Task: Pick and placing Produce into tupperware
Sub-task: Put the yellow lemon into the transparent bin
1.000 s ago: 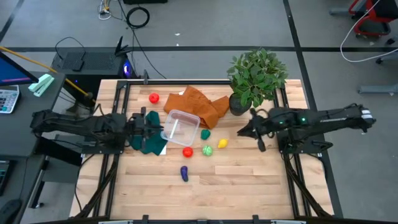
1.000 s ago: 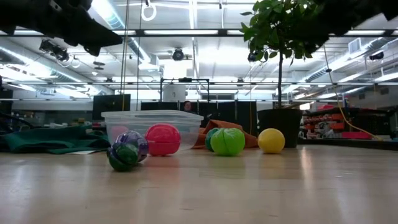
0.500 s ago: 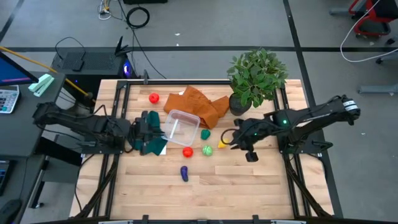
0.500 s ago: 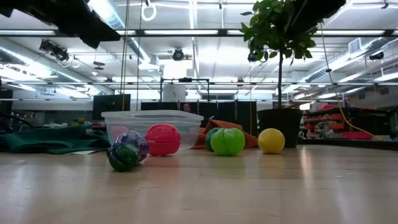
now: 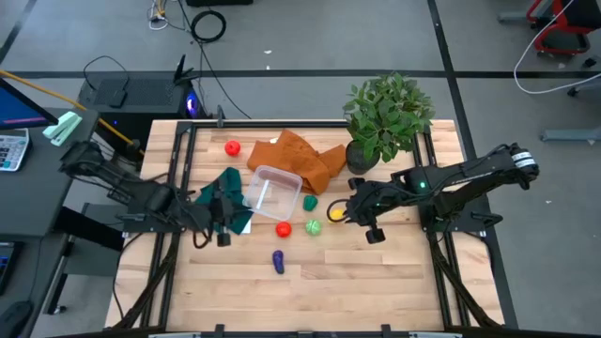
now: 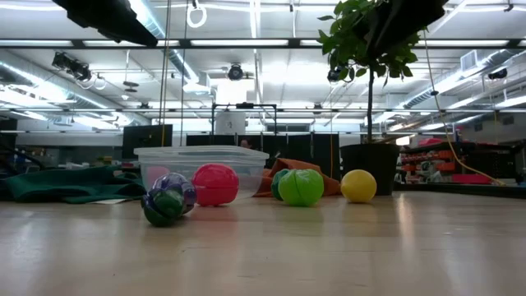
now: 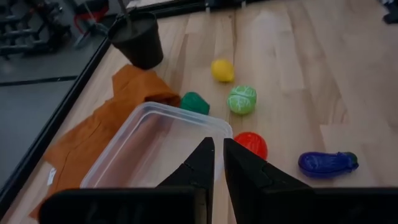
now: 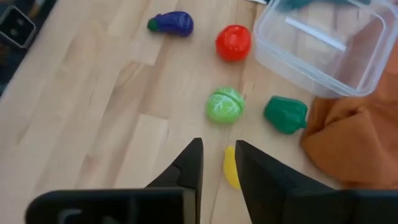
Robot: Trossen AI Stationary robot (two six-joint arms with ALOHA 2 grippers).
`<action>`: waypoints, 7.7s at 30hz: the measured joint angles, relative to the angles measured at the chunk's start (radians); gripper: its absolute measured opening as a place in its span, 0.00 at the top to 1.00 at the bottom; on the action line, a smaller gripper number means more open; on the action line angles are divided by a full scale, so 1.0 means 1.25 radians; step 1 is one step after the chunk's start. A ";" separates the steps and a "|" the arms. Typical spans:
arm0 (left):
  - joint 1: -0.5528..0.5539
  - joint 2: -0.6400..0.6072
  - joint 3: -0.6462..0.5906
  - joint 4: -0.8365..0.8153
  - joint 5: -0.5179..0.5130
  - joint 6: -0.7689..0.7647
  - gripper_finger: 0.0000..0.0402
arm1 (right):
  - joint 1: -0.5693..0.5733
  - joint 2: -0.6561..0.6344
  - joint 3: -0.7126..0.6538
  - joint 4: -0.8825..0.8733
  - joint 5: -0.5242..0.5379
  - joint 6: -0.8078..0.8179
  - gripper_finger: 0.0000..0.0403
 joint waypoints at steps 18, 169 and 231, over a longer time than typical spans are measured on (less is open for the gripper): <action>-0.025 0.111 0.042 -0.184 -0.116 -0.176 0.90 | 0.000 0.158 -0.001 0.018 0.027 -0.178 0.62; 0.112 0.029 -0.145 0.314 0.062 0.062 0.65 | -0.060 0.403 0.322 -0.098 0.093 -0.352 0.61; 0.049 -0.298 -0.270 0.070 -0.038 -0.044 0.69 | -0.243 0.894 0.948 -0.258 0.052 -0.232 0.61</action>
